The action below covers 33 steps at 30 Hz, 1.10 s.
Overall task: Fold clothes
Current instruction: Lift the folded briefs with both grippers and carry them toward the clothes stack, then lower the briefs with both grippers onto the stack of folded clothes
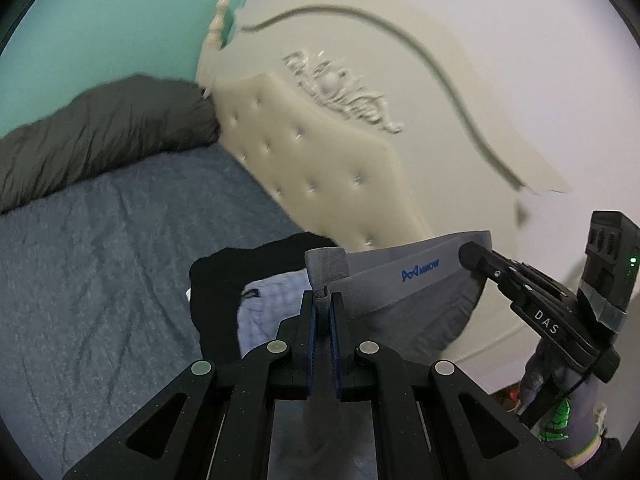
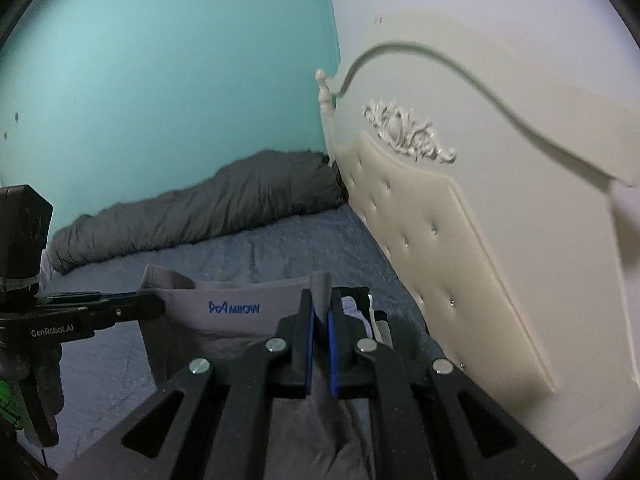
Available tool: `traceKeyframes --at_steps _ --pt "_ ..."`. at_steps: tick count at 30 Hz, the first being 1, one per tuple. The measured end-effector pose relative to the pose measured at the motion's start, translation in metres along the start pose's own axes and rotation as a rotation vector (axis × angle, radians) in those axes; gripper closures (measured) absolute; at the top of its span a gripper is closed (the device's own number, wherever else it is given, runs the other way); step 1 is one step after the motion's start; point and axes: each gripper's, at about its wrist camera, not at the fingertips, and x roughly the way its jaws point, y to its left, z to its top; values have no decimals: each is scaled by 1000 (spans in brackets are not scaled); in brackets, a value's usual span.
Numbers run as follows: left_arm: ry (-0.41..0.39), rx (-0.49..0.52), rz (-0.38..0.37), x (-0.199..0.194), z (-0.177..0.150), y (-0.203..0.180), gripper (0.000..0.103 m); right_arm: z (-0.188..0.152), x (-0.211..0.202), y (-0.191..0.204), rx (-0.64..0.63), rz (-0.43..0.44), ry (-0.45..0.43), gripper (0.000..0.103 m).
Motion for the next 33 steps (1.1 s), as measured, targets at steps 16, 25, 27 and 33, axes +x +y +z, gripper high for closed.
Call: traceKeyframes --at_steps 16,25,27,33 --pt "153 -250 5 121 -20 88 74 -16 149 -29 -18 -68 305 81" --pt "72 -216 53 100 -21 109 73 -2 111 -52 58 -28 115 39" --pt "60 -201 42 99 -19 106 73 0 109 -50 37 -2 111 42" --pt "46 -117 28 99 -16 90 73 2 113 -43 0 33 140 57"
